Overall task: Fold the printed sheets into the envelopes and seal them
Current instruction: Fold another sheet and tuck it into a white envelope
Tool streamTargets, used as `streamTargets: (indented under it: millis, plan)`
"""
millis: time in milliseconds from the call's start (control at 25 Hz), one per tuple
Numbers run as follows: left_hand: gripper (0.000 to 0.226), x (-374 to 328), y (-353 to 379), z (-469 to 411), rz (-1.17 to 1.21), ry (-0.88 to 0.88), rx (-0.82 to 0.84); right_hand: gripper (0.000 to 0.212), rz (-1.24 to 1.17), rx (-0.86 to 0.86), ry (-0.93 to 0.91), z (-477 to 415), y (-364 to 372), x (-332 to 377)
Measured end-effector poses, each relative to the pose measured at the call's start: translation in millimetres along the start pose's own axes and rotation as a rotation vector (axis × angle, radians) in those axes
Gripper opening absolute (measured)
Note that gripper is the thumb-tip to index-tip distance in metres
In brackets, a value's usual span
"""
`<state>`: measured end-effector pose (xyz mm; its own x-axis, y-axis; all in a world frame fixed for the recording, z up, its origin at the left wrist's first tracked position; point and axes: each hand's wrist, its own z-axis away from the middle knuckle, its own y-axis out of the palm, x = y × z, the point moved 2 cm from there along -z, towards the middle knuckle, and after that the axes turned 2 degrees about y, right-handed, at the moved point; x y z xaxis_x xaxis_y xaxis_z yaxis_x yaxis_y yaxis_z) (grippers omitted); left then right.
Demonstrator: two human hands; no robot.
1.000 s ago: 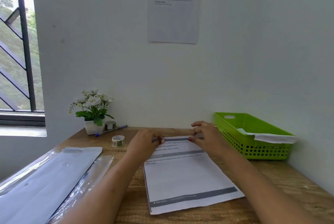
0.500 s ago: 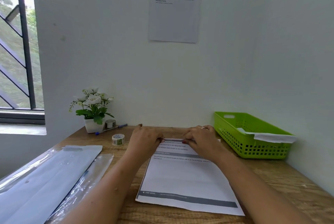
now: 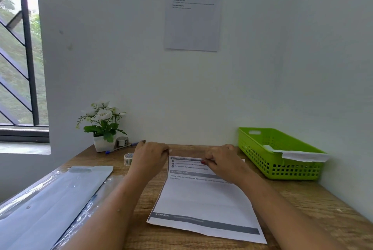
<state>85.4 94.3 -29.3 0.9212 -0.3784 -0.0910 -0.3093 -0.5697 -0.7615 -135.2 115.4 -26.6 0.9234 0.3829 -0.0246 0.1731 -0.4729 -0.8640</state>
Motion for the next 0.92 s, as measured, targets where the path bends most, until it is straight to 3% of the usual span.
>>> streamTargets:
  millis: [160,320,400,520,640,720,800,920]
  plan:
    - [0.036,-24.9,6.8,1.9,0.163,0.176,0.2,0.022,-0.056,0.023,-0.132,-0.9,2.5,11.8]
    - [0.053,-18.4,7.6,1.4,0.394,0.092,0.235,0.026,-0.119,0.059,-0.164,1.2,2.9,17.7]
    - [0.06,-17.7,10.6,2.8,0.394,0.078,0.269,0.027,-0.097,0.045,-0.191,2.8,3.5,25.2]
    - [0.075,-26.1,24.6,7.8,0.329,0.091,0.452,0.029,-0.054,0.087,-0.196,4.9,7.8,34.3]
    - [0.076,-27.0,32.8,9.0,0.385,0.079,0.596,0.033,-0.173,0.258,-0.084,5.7,8.6,31.8]
    - [0.061,-27.8,30.8,9.6,0.37,0.085,0.654,0.042,-0.297,0.416,0.001,7.1,5.4,30.6]
    - [0.054,-31.2,28.4,11.1,0.304,0.136,0.68,0.042,-0.307,0.555,0.0,8.8,-0.7,34.7]
    - [0.049,-34.5,26.9,13.1,0.335,0.132,0.691,0.062,-0.253,0.659,-0.034,10.4,-10.2,38.7]
